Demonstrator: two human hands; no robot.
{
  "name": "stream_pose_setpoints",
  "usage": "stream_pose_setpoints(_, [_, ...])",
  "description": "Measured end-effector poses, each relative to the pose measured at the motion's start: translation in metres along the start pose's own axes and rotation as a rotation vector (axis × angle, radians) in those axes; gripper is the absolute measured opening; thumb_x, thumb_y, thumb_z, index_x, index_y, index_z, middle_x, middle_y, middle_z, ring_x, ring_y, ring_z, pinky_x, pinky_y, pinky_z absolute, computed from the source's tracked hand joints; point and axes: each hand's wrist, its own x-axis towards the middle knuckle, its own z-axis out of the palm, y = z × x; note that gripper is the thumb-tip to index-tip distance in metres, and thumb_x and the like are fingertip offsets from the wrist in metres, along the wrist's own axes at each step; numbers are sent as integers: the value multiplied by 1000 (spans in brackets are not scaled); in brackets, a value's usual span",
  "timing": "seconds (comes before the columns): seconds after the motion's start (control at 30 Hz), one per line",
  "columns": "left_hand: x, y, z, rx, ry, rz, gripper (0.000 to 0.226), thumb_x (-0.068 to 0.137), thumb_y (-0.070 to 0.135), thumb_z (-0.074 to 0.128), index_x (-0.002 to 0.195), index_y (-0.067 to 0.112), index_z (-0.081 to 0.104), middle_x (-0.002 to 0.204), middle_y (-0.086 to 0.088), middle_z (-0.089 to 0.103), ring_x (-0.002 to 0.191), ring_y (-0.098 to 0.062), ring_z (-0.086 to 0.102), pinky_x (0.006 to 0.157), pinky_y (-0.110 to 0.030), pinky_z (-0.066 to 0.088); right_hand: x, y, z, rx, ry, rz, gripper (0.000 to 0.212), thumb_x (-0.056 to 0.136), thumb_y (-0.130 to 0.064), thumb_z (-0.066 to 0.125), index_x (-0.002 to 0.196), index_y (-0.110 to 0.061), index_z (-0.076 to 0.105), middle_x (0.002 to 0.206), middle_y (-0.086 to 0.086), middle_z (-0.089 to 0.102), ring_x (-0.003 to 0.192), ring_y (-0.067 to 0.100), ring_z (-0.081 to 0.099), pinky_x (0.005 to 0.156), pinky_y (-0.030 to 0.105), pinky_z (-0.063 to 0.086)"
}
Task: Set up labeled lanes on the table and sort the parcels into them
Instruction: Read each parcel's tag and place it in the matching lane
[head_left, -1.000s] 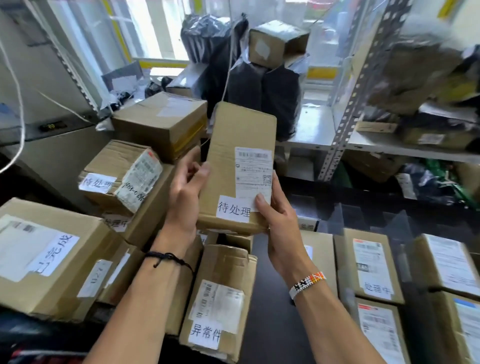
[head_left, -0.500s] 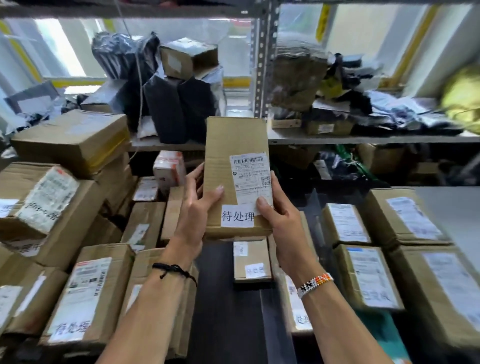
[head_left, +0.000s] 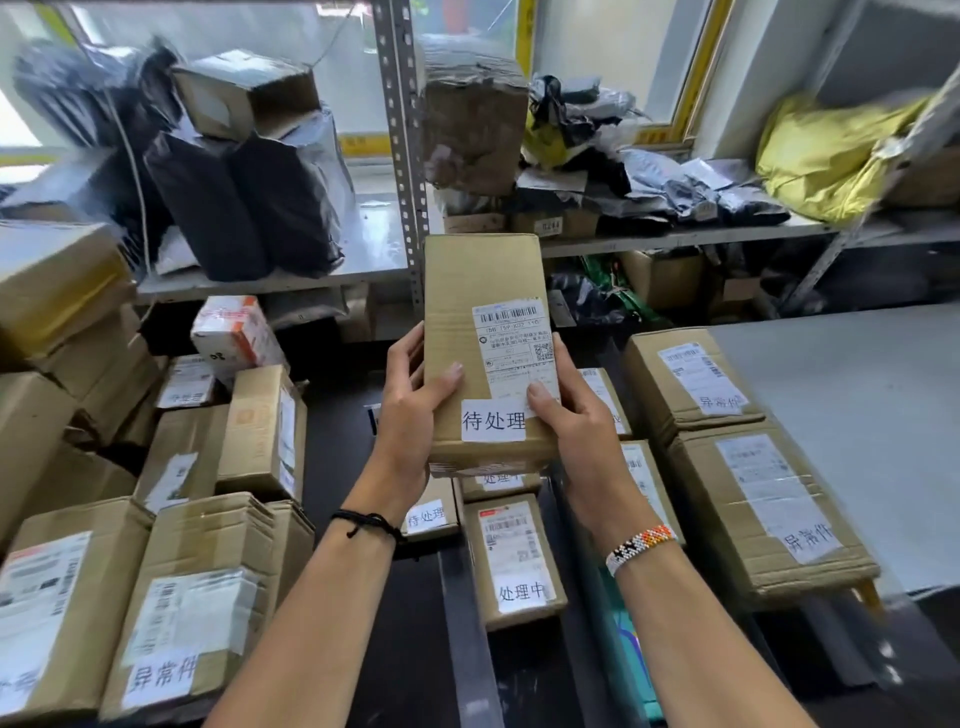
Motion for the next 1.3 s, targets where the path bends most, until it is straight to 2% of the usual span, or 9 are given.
stream_pose_setpoints(0.1, [3,-16,10,-18,5,-41,52,99,13,66,146,30,48,130,-5,70,118,-26,70,100,-54,58,5,6,-13,5,12,41,61,106,-14,58,158,-41,41,132,-13,72,117,14,71,96,36,60])
stream_pose_setpoints(0.23, [7,-37,17,-10,39,-78,52,97,16,69,143,32,51,134,-6,67,121,-26,69,102,-54,56,11,20,-26,-9,3,97,61,106,-16,59,158,-42,41,135,-13,70,119,14,71,102,41,58])
stream_pose_setpoints(0.37, [7,-56,17,-28,64,-112,53,97,15,69,145,31,50,133,-4,66,115,-23,72,91,-43,62,15,33,-34,-9,4,136,62,105,-19,61,158,-44,40,133,-16,70,117,12,71,100,41,59])
stream_pose_setpoints(0.53, [3,-74,15,-38,99,-160,54,99,16,68,146,32,48,131,-3,66,108,-21,75,85,-40,63,18,51,-38,-39,-19,177,61,105,-21,60,157,-46,40,134,-15,69,114,7,71,92,32,60])
stream_pose_setpoints(0.6, [2,-79,14,-36,95,-179,52,100,17,66,146,34,48,131,0,66,111,-22,74,89,-44,62,18,57,-40,-43,-12,198,60,105,-23,60,157,-47,40,135,-16,68,114,6,71,89,28,59])
stream_pose_setpoints(0.9, [7,-83,20,3,43,-209,48,104,14,59,146,36,50,132,6,65,118,-24,70,100,-53,58,21,65,-50,-13,34,226,57,106,-24,60,155,-46,43,141,-18,65,123,9,67,102,33,56])
stream_pose_setpoints(1.07, [3,-87,22,16,60,-200,49,105,16,56,149,36,48,133,8,64,119,-21,70,99,-49,59,24,66,-55,-63,18,241,57,105,-26,60,154,-49,42,145,-17,62,128,10,63,110,39,52])
stream_pose_setpoints(1.23, [-6,-100,12,53,107,-206,52,106,18,56,151,38,41,138,7,61,120,-21,69,97,-47,60,19,73,-44,-165,-26,250,60,107,-29,58,157,-53,34,124,-38,59,109,-11,63,86,18,51])
stream_pose_setpoints(1.3, [-7,-99,9,59,100,-206,52,106,17,56,152,36,41,136,9,62,120,-20,69,97,-46,60,19,74,-42,-183,-19,249,60,108,-29,57,157,-53,32,122,-40,56,110,-12,61,86,17,50])
